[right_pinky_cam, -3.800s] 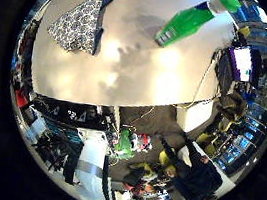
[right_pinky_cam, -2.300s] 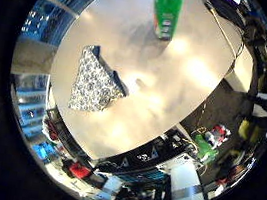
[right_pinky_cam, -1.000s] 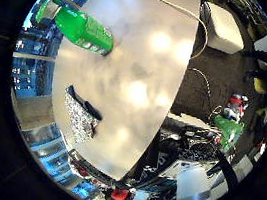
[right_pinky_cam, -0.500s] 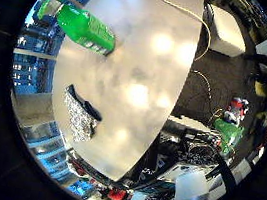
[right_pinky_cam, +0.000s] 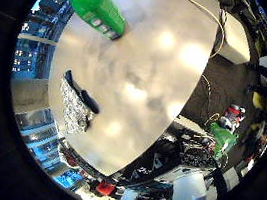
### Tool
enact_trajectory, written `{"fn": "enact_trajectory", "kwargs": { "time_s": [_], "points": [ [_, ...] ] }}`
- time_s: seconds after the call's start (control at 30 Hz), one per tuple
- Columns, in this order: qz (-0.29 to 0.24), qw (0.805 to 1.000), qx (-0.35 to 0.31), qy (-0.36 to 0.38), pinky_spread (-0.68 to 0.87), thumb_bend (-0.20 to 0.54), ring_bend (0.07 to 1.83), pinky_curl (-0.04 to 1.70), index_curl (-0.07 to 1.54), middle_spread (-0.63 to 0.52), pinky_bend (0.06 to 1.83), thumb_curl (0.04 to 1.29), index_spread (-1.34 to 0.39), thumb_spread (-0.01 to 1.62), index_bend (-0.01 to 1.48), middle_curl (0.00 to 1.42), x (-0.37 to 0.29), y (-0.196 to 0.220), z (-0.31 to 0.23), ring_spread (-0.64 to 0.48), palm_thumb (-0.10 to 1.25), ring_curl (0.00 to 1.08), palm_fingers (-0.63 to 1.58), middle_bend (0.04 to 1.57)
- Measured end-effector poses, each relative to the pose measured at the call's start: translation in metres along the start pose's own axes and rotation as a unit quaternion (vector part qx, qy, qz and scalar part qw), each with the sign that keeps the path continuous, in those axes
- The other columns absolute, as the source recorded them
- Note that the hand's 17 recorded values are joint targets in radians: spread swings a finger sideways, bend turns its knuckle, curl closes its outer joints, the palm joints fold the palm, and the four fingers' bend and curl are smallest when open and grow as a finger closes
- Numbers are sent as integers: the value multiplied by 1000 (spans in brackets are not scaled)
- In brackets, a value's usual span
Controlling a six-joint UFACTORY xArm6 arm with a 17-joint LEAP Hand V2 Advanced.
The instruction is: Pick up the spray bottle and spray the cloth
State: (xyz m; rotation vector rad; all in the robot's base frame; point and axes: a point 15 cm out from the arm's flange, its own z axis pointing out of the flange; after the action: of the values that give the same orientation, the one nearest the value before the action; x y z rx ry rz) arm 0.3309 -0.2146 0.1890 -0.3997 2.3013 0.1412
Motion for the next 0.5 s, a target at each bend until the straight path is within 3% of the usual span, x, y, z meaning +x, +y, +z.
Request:
{"fn": "enact_trajectory", "kwargs": {
  "time_s": [0.5],
  "points": [
    [13, 1000, 12, -6, 424, -29, 307, 316, 239, 231, 492, 287, -102, 946, 146, 286, 15, -42, 28, 222, 412, 273, -36, 183]
  ]
}}
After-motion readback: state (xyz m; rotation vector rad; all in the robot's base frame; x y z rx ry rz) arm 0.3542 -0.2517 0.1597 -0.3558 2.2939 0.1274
